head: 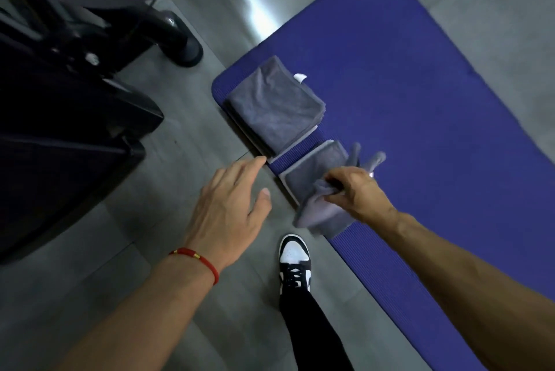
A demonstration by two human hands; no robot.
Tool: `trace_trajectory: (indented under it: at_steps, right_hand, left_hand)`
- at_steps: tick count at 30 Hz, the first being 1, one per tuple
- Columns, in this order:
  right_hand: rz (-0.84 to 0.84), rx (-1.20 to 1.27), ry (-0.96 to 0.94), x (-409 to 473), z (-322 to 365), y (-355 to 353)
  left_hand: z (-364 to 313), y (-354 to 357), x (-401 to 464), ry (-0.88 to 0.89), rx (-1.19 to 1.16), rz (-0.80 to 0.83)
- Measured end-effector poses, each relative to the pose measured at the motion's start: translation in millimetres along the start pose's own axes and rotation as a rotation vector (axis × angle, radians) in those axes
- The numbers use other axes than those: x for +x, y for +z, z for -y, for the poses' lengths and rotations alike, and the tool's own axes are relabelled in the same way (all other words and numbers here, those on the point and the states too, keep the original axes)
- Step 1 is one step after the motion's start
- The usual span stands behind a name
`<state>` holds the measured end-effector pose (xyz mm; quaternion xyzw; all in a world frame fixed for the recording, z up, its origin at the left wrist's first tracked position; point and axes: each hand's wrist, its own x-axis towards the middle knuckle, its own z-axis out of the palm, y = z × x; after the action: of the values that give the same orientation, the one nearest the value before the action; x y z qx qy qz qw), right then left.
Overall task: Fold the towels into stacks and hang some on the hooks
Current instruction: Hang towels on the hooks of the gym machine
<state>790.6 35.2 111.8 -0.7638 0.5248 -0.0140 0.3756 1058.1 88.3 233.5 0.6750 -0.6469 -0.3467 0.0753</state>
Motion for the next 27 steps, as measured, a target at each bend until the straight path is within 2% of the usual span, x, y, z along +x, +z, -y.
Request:
trace_trajectory:
  at_steps: [4, 9, 12, 15, 21, 25, 27]
  right_hand:
    - [-0.095, 0.31, 0.118, -55.3, 101.5, -68.9]
    - [-0.235, 0.558, 0.011, -101.9, 267.2, -134.2]
    - [-0.3, 0.585, -0.121, -127.3, 370.7, -163.5]
    - [-0.315, 0.508, -0.299, -156.1, 469.5, -183.4]
    - [-0.199, 0.402, -0.559, -208.0, 648.7, -217.6]
    - [-0.161, 0.441, -0.699, -225.1, 750.4, -214.9]
    - [-0.113, 0.499, -0.767, -227.5, 797.9, -210.7]
  left_hand:
    - [-38.5, -70.9, -53.6, -0.004, -0.145, -0.064]
    - [-69.3, -185.3, -130.1, 0.021, -0.175, -0.115]
    - [-74.5, -261.4, -180.2, 0.076, -0.197, -0.178]
    - [-72.4, -332.0, -241.7, 0.092, -0.267, -0.201]
    - [-39.9, -455.3, -379.2, 0.16, -0.316, -0.403]
    - [-10.8, -517.8, -464.5, 0.164, -0.377, -0.541]
    - [2.0, -545.4, -504.4, 0.144, -0.481, -0.59]
